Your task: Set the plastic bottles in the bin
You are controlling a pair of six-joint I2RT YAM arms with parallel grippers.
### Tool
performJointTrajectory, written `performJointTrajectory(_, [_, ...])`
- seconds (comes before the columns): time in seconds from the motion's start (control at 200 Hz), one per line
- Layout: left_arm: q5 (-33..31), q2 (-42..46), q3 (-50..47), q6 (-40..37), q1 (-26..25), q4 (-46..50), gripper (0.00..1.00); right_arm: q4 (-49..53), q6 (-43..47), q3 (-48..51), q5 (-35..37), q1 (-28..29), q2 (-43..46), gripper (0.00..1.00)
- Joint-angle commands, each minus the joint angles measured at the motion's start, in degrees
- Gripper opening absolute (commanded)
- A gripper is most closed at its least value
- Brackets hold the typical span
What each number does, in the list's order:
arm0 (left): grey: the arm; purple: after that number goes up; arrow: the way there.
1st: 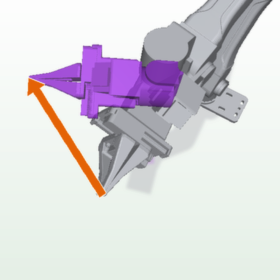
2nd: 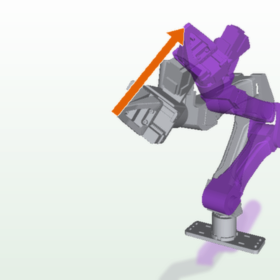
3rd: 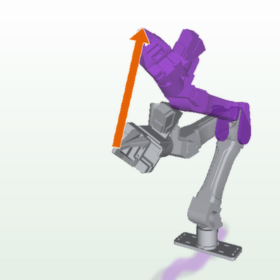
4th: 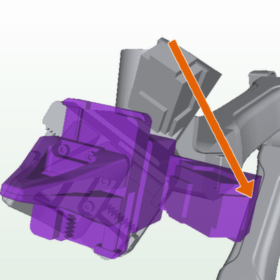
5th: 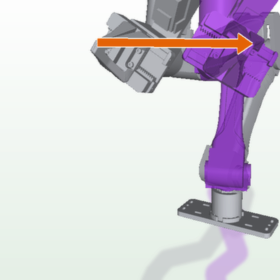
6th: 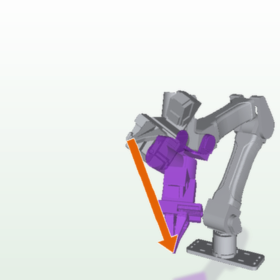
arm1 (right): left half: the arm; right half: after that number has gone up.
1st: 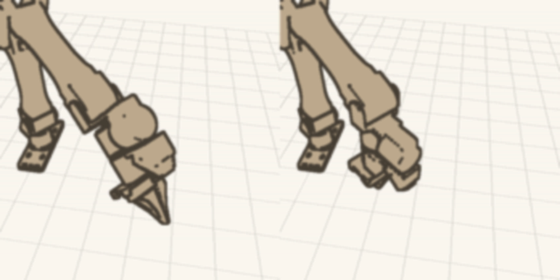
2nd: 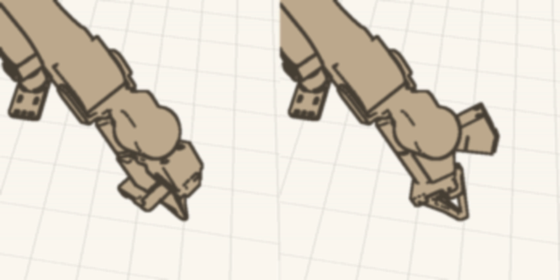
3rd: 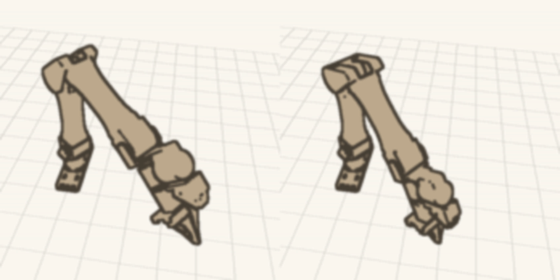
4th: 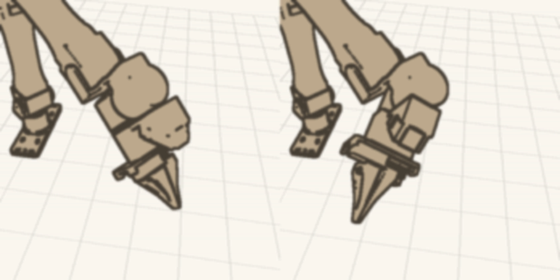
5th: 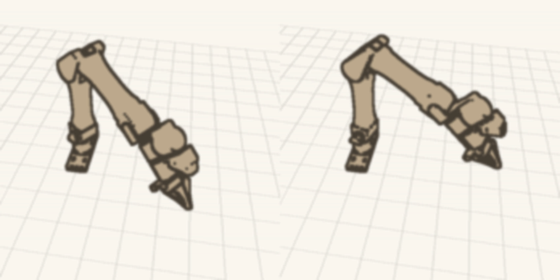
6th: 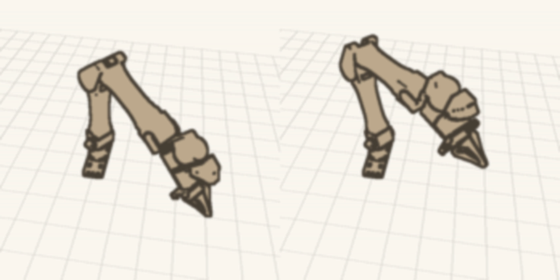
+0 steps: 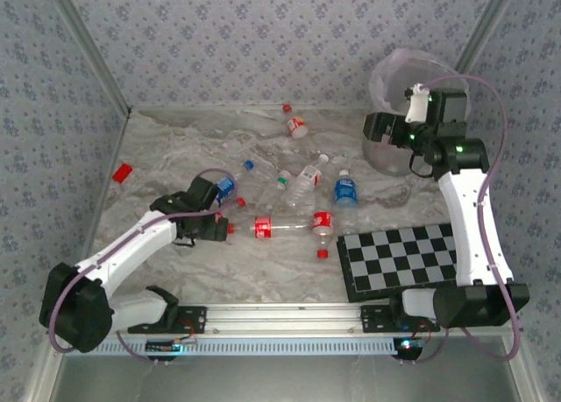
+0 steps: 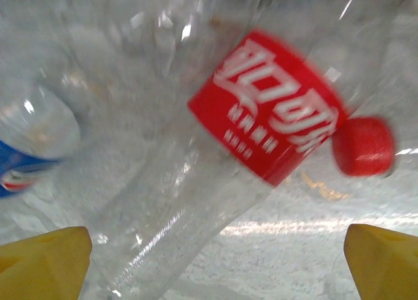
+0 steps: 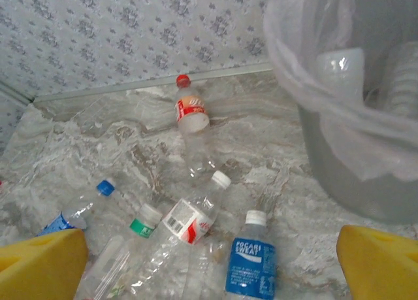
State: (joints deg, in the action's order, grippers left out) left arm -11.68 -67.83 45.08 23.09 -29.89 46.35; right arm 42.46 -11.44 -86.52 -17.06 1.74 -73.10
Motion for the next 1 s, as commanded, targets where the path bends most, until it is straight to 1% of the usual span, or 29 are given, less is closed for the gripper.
performJointTrajectory(0.0, [2.7,0.4,-1.9,2.7,0.8,-1.0,0.99,-1.3,-1.5,3.1,-2.3,-0.4,3.8,1.0])
performJointTrajectory(0.18, [3.5,-2.3,-3.5,3.4,1.2,-2.2,0.99,-1.5,-2.6,8.1,-2.4,-0.4,7.4,1.0])
performJointTrajectory(0.315, [2.0,-5.3,-3.8,3.7,1.2,-2.8,0.99,-1.3,-3.5,10.7,-2.3,-0.4,9.2,1.0])
performJointTrajectory(0.38, [3.9,-5.5,-4.3,4.5,0.9,-4.1,0.99,-1.3,-4.0,11.9,-2.6,-0.3,9.7,1.0])
performJointTrajectory(0.42, [5.3,-5.1,-4.7,5.2,0.6,-5.2,0.96,-1.4,-4.2,12.7,-2.9,-0.3,9.9,1.0])
performJointTrajectory(0.485, [7.5,-3.7,-5.1,6.2,-0.8,-6.8,0.94,-1.5,-4.7,13.5,-3.3,-0.1,10.0,1.0])
performJointTrajectory(0.535, [8.9,-2.0,-5.4,6.7,-1.9,-7.1,0.94,-1.7,-5.0,14.1,-3.4,0.2,10.0,1.0])
performJointTrajectory(0.555, [9.1,-1.5,-5.4,6.9,-2.2,-8.6,0.94,-1.7,-5.2,14.3,-3.3,0.3,10.0,1.0])
performJointTrajectory(0.675, [8.5,0.3,-5.1,7.8,-2.8,-7.8,0.93,-3.1,-6.6,15.6,-3.4,1.1,9.9,1.0])
performJointTrajectory(0.72, [8.2,0.5,-4.9,8.4,-3.0,-5.3,0.91,-3.6,-7.2,16.0,-3.2,1.5,9.8,1.0])
performJointTrajectory(0.82, [6.6,1.5,-5.1,10.2,-5.2,-2.8,0.89,-3.7,-7.5,16.3,-3.1,2.4,9.3,1.0])
performJointTrajectory(0.915, [4.6,0.5,-5.9,11.4,-5.9,-1.1,0.89,-3.2,-7.5,16.2,-2.9,2.8,9.4,1.0])
performJointTrajectory(0.995, [5.2,-0.8,-7.1,12.9,-6.0,-1.5,0.86,-3.0,-7.5,15.9,-3.0,2.9,9.5,1.0])
